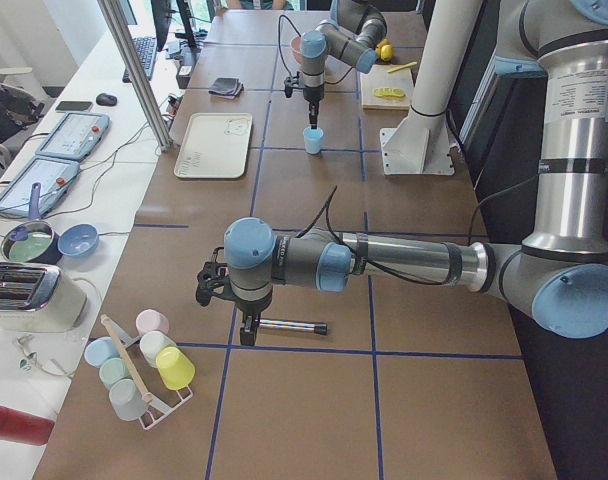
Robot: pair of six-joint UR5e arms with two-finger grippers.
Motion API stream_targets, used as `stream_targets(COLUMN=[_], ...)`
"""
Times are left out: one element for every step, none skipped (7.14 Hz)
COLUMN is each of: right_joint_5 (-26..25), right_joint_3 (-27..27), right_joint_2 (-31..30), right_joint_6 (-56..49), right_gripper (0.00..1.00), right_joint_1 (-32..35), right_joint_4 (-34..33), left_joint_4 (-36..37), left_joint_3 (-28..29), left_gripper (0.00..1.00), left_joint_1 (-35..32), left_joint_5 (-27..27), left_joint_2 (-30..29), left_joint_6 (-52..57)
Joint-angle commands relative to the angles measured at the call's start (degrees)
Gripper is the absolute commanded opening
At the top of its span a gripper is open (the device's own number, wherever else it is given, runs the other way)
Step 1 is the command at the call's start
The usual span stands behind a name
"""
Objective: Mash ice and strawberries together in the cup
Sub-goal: 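Open the right gripper to drop the ice cube into the cup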
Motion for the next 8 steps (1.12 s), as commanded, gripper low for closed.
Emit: stream_targets(right_joint_5=[0.0, 0.0, -0.08, -0.09, 0.0, 0.0, 0.26, 0.79], right_joint_3=[-0.01, 0.08, 0.26, 0.26, 0.61, 2.09, 3.93, 4.91], right_joint_2=[0.04, 0.04, 0.04, 0.04, -0.05, -0.14, -0.57, -1.62], right_joint_6=[0.0, 0.0, 0.0, 0.0, -0.09, -0.09, -0.18, -0.96], right_gripper=[0.98, 0.98, 0.98, 0.98, 0.99, 0.99, 0.99, 0.99], right_joint_1=[0.0, 0.08, 0.08, 0.08, 0.61, 2.0, 4.1, 6.91], right_joint_4=[0.0, 0.0, 0.0, 0.0, 0.0, -0.17, -0.44, -0.53], left_joint_4=[0.0, 0.0, 0.0, 0.0, 0.0, -0.09, -0.26, -0.18], left_joint_3=[-0.09, -0.18, -0.18, -0.27, -0.27, -0.62, -1.31, -4.72], left_gripper=[1.0, 1.0, 1.0, 1.0, 1.0, 1.0, 1.0, 1.0], left_joint_1=[0.0, 0.0, 0.0, 0.0, 0.0, 0.0, 0.26, 0.87], left_joint_5=[0.0, 0.0, 0.0, 0.0, 0.0, 0.26, 2.0, 2.11], left_joint_2=[0.03, 0.12, 0.12, 0.12, 0.12, -0.14, -0.32, -0.58], left_joint_6=[0.0, 0.0, 0.0, -0.09, -0.09, -0.09, -1.31, -2.89])
